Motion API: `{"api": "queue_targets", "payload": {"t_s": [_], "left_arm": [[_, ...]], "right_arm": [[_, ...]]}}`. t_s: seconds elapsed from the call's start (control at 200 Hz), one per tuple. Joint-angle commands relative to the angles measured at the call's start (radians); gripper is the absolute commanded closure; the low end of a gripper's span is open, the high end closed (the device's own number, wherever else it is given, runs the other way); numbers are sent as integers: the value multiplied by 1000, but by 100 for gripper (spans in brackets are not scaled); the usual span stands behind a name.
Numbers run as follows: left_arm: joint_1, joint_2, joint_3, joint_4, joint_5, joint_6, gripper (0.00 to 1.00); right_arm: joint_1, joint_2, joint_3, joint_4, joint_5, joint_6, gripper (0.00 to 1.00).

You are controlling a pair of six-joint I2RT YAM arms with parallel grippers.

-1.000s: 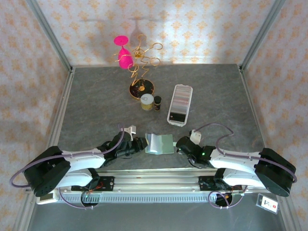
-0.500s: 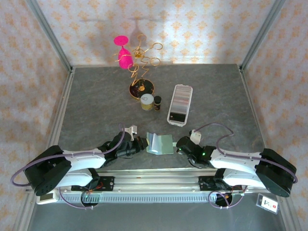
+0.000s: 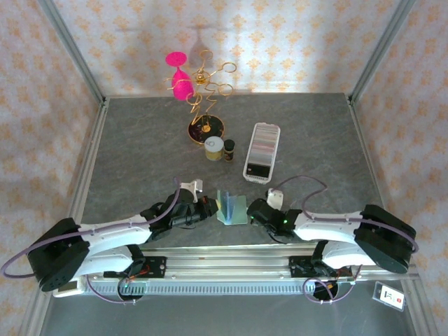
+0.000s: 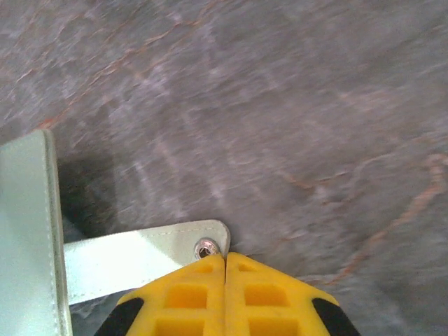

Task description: Put the credit cards into the card holder

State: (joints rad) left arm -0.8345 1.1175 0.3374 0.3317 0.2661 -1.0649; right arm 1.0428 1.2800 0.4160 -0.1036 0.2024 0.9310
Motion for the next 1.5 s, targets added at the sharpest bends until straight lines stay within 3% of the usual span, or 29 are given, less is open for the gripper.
{"api": "queue_targets", "payload": {"t_s": [0.0,0.26,0.511,0.611,0.661,0.736,0.851,0.956,1.071,1.191,1.261,1.341,1.497], "left_arm": [[-21,-39,74,-186,-99,25,100],[-81,68,144,-272,-147,26,100],[-81,35,38,-249,-183,7,100],[-80,15,-21,-205,-166,-12,100],[-81,-4,-45,-200,-178,-14,100],[-81,-36,-63,-216,-195,-4,100],[-79,-86,-84,-226,-215,17,81],[-77,-111,-93,-226,-228,31,74],[-74,-108,-109,-183,-205,40,67],[-70,-98,-112,-179,-206,48,64],[-65,-100,-124,-168,-209,44,69],[-60,-100,-141,-136,-189,42,73],[-60,-93,-154,-107,-167,38,81]], "right_arm": [[34,34,35,35,-17,-19,100],[36,12,24,11,9,-26,100],[17,-47,4,-104,61,-18,100],[17,-39,44,-166,72,-27,74],[16,-41,67,-202,81,-33,66],[17,-53,102,-260,96,-39,57],[17,-92,149,-329,113,-46,52],[16,-139,191,-380,113,-60,46],[19,-167,250,-436,103,-77,44],[31,-155,283,-373,-3,-126,45],[47,-118,305,-347,-45,-137,51],[58,-61,320,-304,-76,-147,65],[62,44,332,-213,-164,-167,63]]}}
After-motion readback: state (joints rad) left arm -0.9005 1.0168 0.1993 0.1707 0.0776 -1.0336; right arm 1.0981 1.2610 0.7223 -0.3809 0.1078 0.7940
